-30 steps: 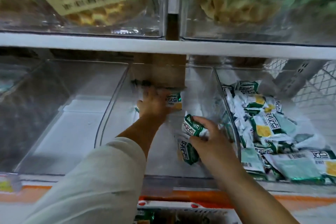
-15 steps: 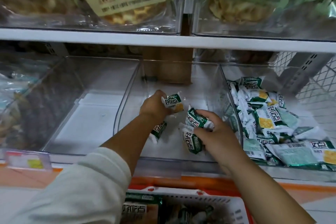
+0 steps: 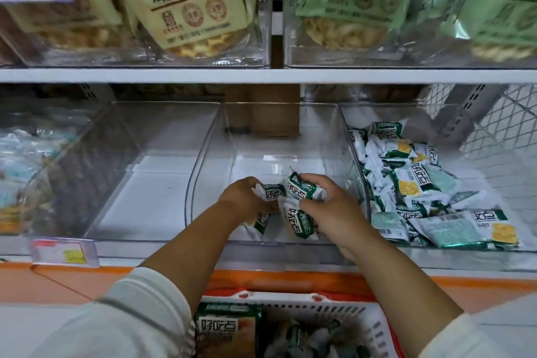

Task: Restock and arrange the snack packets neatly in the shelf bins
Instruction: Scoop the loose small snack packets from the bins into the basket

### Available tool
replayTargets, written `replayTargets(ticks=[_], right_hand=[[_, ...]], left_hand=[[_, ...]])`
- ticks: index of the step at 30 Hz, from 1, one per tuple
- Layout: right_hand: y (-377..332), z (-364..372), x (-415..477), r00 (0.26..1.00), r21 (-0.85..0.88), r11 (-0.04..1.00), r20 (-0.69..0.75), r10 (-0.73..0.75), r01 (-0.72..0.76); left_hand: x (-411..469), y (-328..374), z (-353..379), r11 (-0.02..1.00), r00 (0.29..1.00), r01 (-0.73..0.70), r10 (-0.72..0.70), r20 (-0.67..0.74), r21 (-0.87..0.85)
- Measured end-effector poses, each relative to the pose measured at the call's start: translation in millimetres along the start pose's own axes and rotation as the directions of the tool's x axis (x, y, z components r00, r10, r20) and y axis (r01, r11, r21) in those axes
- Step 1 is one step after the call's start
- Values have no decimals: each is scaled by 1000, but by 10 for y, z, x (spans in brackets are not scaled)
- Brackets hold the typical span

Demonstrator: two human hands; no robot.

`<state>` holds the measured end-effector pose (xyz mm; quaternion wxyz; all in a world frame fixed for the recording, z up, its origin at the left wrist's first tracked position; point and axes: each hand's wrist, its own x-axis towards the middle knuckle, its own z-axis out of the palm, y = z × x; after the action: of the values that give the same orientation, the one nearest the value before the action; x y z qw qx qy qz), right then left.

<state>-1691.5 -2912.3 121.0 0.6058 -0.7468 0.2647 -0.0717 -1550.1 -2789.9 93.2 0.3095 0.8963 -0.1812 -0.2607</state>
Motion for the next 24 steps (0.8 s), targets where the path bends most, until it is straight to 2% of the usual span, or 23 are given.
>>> replayTargets(ticks=[2,5,7,9,12,15,16,18,21,24], right_hand=[[-7,0,-5,1000,8,1000,-1,-1,1],[-33,14,-20,1000,14,1000,-24,-13,13],[-73,12,-68,997,2,998,-58,-55,55],[-177,2,-188,983,-2,989,-115,-145,146],[-395,-17,-528,941,28,951,-157,-300,307],[-433,-72,-1004,917,69,920,-137,-375,387],[-357,-107,-1158,927,86,927,-129,-352,364],[-83,-141,-1422,959,103,957,-106,-262,272],[611,-96,-1666,992,24,1000,-129,-15,18],[1500,11,-1764,943,-69,959,-215,256,-276]], left_hand=[[-47,1,14,985,1000,30,-29,7,-171],[-126,27,-39,952,999,15,-25,-31,-306],[-227,76,-78,928,995,-9,-30,-98,-372],[-345,137,-110,902,972,-107,7,-234,-418],[-664,255,-175,863,847,-365,153,-508,-349],[-1220,283,-170,797,738,-534,279,-614,-280],[-1408,232,-94,780,733,-554,293,-613,-289],[-1716,37,190,778,801,-498,243,-547,-384],[-1946,-406,876,863,935,-262,117,-334,-432],[-2037,-887,1546,907,998,26,-44,-33,-421]])
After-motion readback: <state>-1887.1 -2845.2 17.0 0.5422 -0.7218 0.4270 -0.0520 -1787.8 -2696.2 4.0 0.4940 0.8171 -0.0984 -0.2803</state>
